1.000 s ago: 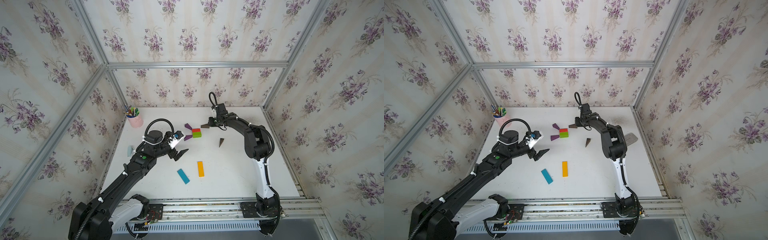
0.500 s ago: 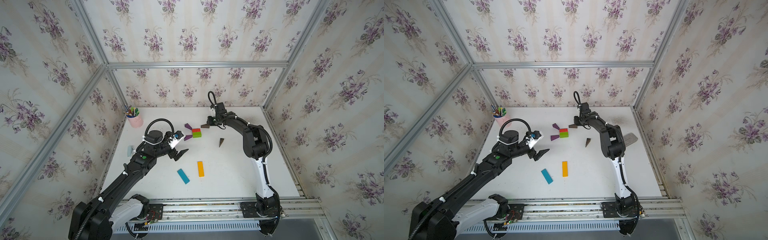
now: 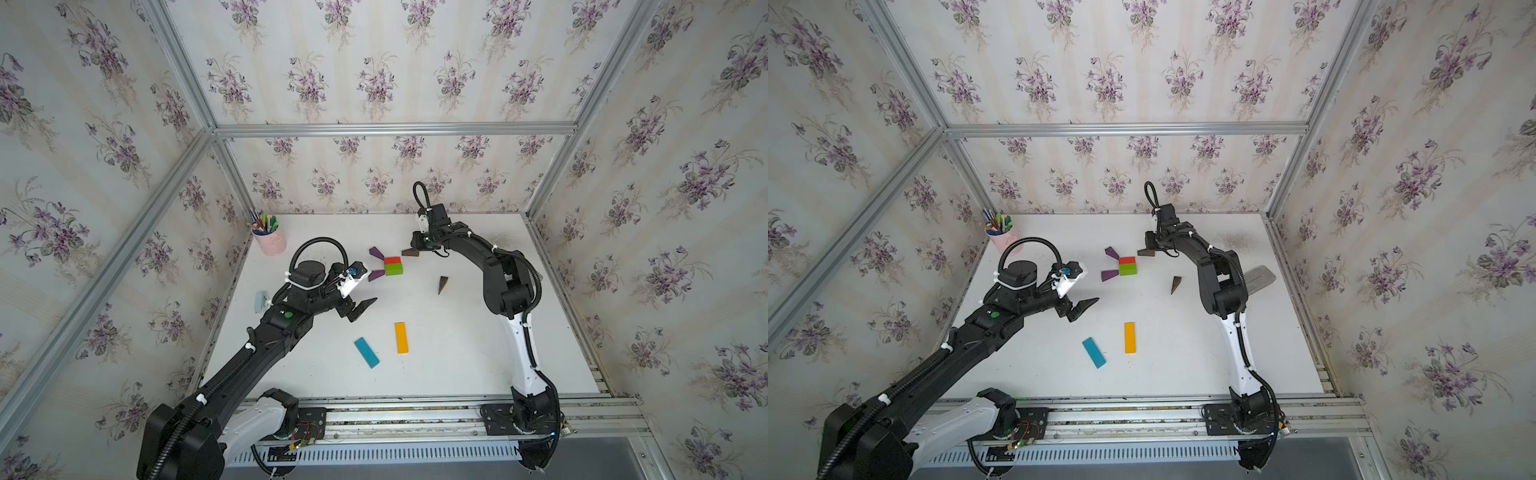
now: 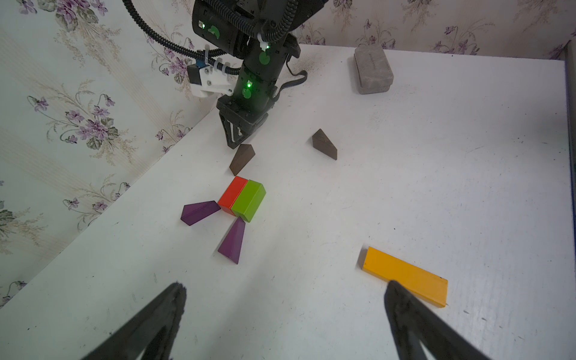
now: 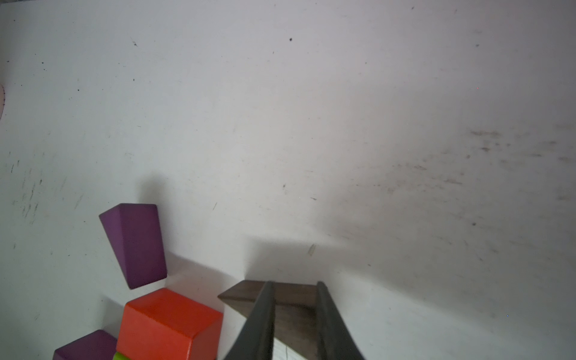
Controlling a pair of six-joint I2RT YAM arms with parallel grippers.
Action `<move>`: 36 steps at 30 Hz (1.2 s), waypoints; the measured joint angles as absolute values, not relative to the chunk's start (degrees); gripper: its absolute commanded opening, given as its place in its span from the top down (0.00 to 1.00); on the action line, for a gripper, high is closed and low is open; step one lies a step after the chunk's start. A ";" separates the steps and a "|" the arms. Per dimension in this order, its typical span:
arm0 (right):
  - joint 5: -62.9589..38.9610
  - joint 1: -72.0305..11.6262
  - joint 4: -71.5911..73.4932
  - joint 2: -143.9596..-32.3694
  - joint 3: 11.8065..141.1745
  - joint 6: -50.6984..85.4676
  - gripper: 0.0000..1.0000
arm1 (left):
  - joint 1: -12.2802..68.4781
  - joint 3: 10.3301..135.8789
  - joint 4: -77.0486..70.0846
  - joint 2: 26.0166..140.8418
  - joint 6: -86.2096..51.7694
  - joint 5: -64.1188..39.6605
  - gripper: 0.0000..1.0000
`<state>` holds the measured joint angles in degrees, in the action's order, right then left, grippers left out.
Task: Assemble a small pinwheel with building blocks
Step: Adjust the building block at the center of the board.
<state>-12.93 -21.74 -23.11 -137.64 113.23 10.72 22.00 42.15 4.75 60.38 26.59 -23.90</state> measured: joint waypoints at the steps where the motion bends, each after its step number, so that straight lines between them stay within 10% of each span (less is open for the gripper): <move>1: -12.91 -21.74 -23.20 -137.73 113.23 10.72 0.75 | 22.00 42.15 4.75 60.38 26.59 -23.90 0.00; 36: -8.38 -21.63 -18.09 -125.75 95.85 10.17 0.72 | 22.00 42.17 4.73 59.86 26.79 -24.25 0.00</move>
<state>-8.38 -21.63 -18.09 -125.75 95.85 10.17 22.00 42.17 4.73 59.86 26.79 -24.25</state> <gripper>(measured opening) 0.282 0.996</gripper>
